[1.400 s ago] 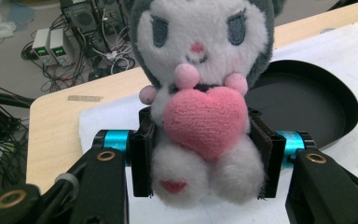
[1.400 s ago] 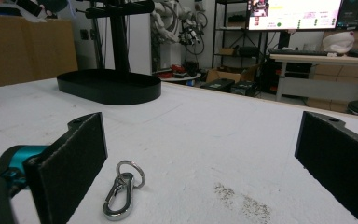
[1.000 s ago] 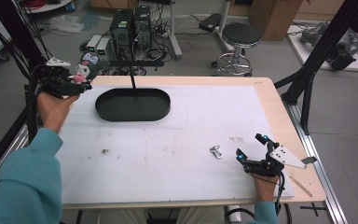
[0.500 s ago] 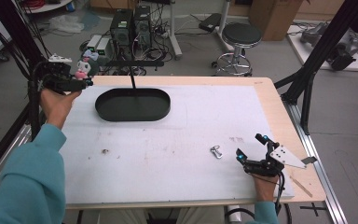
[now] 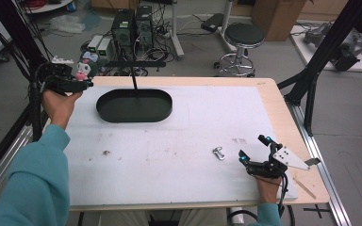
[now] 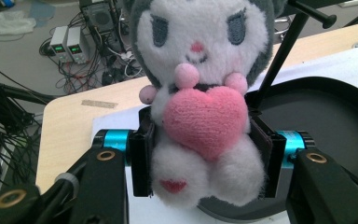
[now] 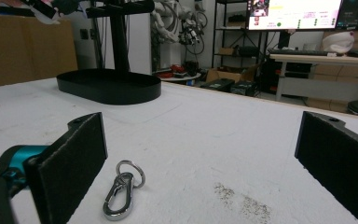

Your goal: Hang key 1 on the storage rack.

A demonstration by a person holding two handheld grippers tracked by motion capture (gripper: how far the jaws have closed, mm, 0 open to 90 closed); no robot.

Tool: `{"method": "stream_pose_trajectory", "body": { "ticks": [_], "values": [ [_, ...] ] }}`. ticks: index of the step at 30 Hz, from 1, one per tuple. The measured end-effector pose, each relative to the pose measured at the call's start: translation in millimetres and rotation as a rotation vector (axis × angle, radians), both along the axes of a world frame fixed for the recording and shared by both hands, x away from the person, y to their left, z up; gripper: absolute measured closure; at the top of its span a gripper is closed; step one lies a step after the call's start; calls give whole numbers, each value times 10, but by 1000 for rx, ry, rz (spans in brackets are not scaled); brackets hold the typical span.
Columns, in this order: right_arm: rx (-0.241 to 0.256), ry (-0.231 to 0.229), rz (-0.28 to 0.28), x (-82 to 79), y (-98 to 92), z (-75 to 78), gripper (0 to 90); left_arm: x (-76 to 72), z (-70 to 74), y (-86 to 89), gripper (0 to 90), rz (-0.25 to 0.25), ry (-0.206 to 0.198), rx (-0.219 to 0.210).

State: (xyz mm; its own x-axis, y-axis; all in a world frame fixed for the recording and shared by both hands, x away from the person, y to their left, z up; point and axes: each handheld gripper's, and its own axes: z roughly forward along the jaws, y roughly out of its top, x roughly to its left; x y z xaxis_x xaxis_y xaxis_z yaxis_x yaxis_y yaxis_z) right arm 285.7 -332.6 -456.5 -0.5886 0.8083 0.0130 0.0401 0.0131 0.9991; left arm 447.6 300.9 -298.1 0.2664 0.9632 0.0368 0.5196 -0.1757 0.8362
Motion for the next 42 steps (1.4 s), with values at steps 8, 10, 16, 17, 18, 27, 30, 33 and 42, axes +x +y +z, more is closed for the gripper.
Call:
{"method": "stream_pose_trajectory", "body": {
  "ticks": [8,10,16,17,18,27,30,33,42],
  "values": [
    [-1,-1,0,0,-2,0,14,-22,-97,43,521,12,16,-14],
    [-1,0,1,0,-2,0,14,-29,-124,60,521,14,20,-16],
    [-1,0,0,-1,-2,0,14,-52,-177,84,521,5,31,-12],
    [-1,0,0,0,-2,0,14,-56,-188,86,521,2,33,-15],
    [0,0,0,0,-2,0,14,-62,-203,87,521,5,35,-15],
    [0,0,0,0,0,0,14,-102,-349,125,521,-9,69,17],
    [-1,3,0,-2,1,1,14,-87,-394,105,521,-15,86,33],
    [-2,2,-1,-2,1,1,14,-66,-436,87,521,-20,99,43],
    [-1,4,-1,-1,1,1,14,35,-521,33,521,-20,98,23]
  ]
}}
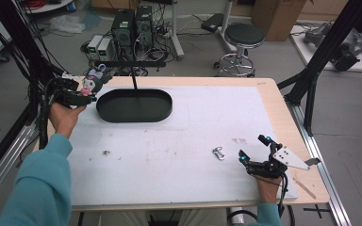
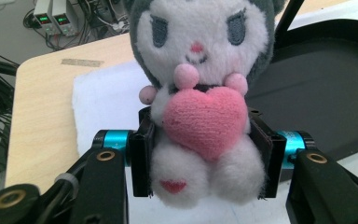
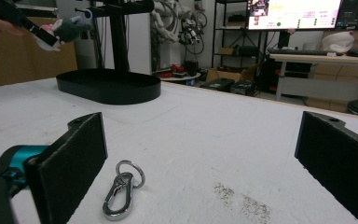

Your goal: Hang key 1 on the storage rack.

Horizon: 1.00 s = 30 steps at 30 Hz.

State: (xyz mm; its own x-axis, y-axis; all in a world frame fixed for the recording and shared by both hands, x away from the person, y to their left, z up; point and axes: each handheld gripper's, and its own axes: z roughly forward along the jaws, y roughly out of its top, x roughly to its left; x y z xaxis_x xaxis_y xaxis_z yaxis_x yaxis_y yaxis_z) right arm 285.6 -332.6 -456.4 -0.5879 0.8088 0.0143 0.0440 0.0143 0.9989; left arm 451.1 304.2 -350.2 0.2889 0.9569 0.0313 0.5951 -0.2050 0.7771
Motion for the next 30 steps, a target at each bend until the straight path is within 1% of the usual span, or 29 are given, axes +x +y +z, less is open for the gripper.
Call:
{"method": "stream_pose_trajectory", "body": {
  "ticks": [3,6,10,12,13,15,16,17,18,20,22,23,24,25,27,29,30],
  "values": [
    [2,0,1,0,1,0,14,29,-24,-8,521,2,-3,-7],
    [1,0,1,1,-1,0,14,46,-50,-13,519,3,2,-9],
    [0,0,0,0,0,0,14,50,-65,-19,503,-5,2,-5],
    [-2,-3,1,2,1,0,14,52,-76,-16,478,-23,8,-23],
    [-2,-3,1,2,1,0,14,53,-82,-13,450,-38,6,-33],
    [-2,-2,1,1,1,0,14,51,-88,-14,332,-54,-19,-44],
    [-3,-3,1,2,0,0,14,49,-99,-12,209,-76,-47,-54],
    [-2,-3,1,2,0,0,14,46,-103,-18,55,-84,-71,-55],
    [-2,-1,-1,1,-1,0,14,28,-91,-13,17,-120,-94,-61],
    [-1,4,1,-2,0,0,14,-11,-68,-8,17,-144,-135,-80],
    [1,3,2,2,2,1,14,-68,-38,9,17,-166,-185,-116],
    [2,5,1,3,5,1,14,-95,-25,10,17,-179,-194,-128],
    [-2,1,1,6,4,1,14,-129,-11,7,17,-188,-204,-132],
    [-2,-1,-1,12,3,2,14,-168,-2,-4,17,-198,-223,-140],
    [-5,9,-4,12,4,3,14,-252,22,-23,17,-224,-252,-159],
    [-3,2,-5,12,2,2,14,-341,36,-47,17,-263,-288,-182],
    [3,9,-6,4,5,1,14,-390,34,-56,17,-296,-314,-200]
  ]
}}
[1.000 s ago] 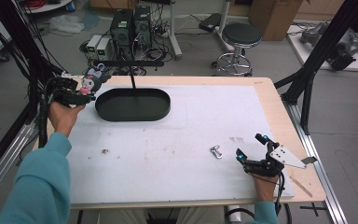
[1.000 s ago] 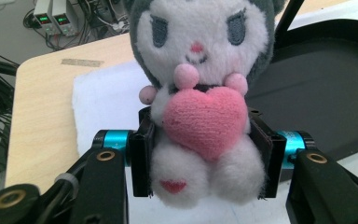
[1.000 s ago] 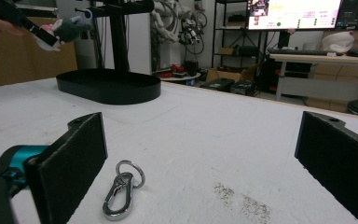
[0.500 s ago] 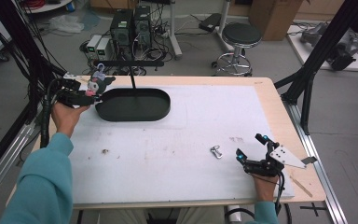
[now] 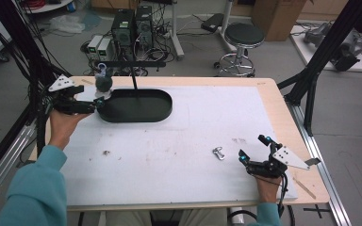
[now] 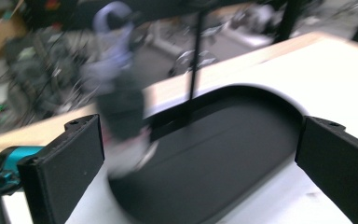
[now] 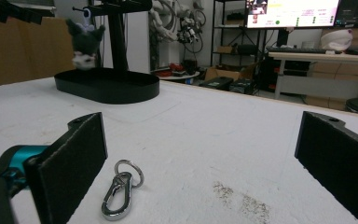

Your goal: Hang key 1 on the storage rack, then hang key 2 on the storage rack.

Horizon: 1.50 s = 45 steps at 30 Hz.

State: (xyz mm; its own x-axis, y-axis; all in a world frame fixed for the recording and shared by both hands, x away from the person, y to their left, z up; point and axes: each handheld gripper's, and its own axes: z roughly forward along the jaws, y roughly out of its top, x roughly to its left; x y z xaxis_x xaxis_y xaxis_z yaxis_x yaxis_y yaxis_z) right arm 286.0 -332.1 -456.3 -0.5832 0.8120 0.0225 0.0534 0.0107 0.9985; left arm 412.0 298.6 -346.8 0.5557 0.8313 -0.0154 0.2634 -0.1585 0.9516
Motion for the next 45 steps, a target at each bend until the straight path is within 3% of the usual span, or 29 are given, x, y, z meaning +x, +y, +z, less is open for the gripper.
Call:
{"method": "stream_pose_trajectory", "body": {
  "ticks": [2,7,9,15,20,25,27,30,37,39,45],
  "values": [
    [-1,-3,3,-1,-4,-1,14,-93,-15,-21,17,-38,-49,-16],
    [-5,-10,1,2,-6,-1,14,-326,-43,-94,17,-101,-106,-49],
    [1,-1,0,-1,-2,0,14,-434,-41,-124,17,-116,-126,-41],
    [-10,-2,1,2,2,1,14,-702,-92,-168,17,-180,-184,-105],
    [-16,-11,-2,2,10,0,14,-911,-192,-217,17,-215,-230,-119],
    [-15,-6,-2,-2,14,1,14,-1080,-304,-240,17,-215,-275,-157],
    [-15,-7,-2,-3,13,0,14,-1102,-346,-255,17,-217,-282,-160],
    [-16,-7,-1,-2,12,0,14,-1092,-368,-258,17,-215,-255,-124],
    [-18,-7,0,-3,10,1,14,-1093,-450,-236,17,-194,-238,-126],
    [-19,-8,-1,-3,10,1,14,-1092,-472,-240,17,-193,-216,-129],
    [-14,-6,-2,-3,13,1,14,-1109,-488,-276,17,-201,-221,-128]
  ]
}}
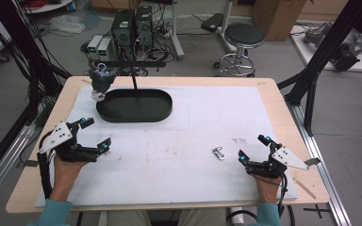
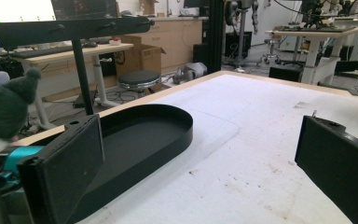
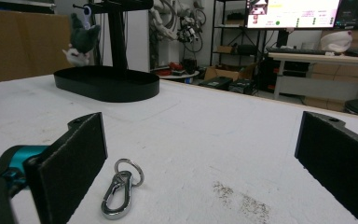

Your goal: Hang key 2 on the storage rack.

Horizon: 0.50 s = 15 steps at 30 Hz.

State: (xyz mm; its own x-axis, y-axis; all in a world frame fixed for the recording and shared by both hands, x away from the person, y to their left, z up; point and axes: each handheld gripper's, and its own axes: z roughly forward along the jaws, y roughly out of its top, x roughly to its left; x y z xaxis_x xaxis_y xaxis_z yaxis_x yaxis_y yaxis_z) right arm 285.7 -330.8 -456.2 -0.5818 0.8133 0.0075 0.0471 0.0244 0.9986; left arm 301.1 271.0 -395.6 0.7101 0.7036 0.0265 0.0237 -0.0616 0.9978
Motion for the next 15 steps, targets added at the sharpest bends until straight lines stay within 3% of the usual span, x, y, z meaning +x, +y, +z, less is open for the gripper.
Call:
{"method": "stream_pose_trajectory", "body": {
  "ticks": [10,15],
  "values": [
    [-9,-2,-1,2,3,4,14,-1,-9,29,17,7,3,3],
    [-19,17,-14,26,16,15,14,13,-3,56,17,1,6,-39]
  ]
}}
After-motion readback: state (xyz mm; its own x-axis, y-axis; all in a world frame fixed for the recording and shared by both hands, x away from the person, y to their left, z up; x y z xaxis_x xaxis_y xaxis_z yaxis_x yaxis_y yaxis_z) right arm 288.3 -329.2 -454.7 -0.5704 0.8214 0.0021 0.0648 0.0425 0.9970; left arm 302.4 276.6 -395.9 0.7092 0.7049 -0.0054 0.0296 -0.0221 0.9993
